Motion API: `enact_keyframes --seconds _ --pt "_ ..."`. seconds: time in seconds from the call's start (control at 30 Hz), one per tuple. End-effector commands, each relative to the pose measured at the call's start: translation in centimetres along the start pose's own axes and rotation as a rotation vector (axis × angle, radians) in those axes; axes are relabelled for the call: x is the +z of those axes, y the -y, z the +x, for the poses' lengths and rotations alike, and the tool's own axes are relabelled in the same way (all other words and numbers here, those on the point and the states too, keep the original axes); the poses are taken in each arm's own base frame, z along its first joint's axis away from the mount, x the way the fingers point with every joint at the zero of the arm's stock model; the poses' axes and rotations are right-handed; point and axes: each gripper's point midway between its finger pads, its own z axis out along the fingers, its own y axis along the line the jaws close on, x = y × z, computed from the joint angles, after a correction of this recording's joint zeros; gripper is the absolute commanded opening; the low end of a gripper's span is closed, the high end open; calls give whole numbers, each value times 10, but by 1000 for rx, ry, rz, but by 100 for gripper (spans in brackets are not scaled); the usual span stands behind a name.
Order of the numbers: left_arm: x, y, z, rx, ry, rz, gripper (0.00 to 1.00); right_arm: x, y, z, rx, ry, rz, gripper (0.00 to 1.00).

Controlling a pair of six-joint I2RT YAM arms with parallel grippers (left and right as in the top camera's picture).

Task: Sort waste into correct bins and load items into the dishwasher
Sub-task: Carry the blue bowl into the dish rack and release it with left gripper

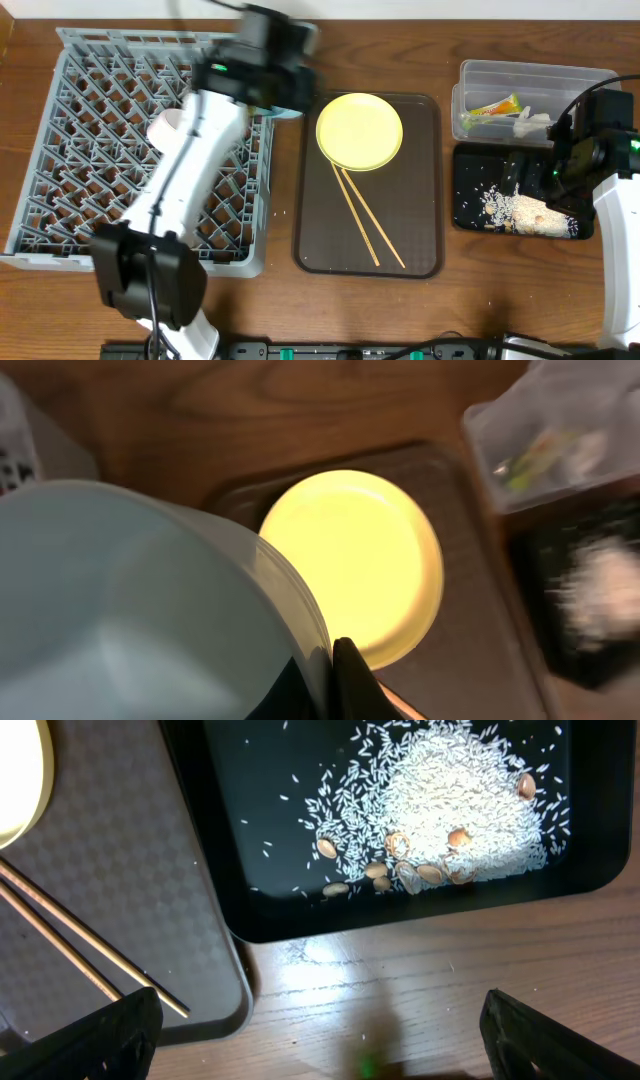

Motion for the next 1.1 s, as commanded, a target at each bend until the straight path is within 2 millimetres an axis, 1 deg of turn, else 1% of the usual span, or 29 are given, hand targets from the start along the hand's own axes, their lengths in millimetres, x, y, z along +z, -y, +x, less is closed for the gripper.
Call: enact_keyframes --seconds 0.0,0.13,0.17,0.3,0.37,0.4,0.43,0.5,0.63,0.87,1.0,1.03,1.07 --pt "-32 18 -9 -112 25 386 8 -8 8 -6 32 33 12 99" --pt "-57 -12 -16 -197 77 494 8 -8 8 -6 32 33 12 99" --pt "-63 -23 -18 -224 94 518 7 -8 8 -6 32 33 12 99" --pt "-72 -54 -18 -302 124 569 8 -8 8 -6 32 32 12 99" --pt "-70 -66 -16 -336 125 580 8 -8 7 -6 32 33 12 99" --pt "-67 -74 -14 -376 118 576 8 -8 8 -6 32 32 12 99" --pt "-63 -88 -10 -433 109 570 8 -8 7 -6 32 32 12 99" --pt "-57 -104 -6 -493 102 567 8 -8 7 -6 32 32 12 99" --pt "-50 -123 -1 -551 107 642 8 -8 7 -6 32 32 12 99" --pt "-33 -169 20 -693 94 627 8 -8 8 -6 32 32 12 99" --pt "-35 -192 29 -740 111 608 8 -8 7 -6 32 31 12 99" --pt "-36 -198 30 -748 117 595 9 -8 8 -6 32 30 12 99" --pt "-38 -205 33 -756 125 573 13 -8 8 -5 32 28 13 99"
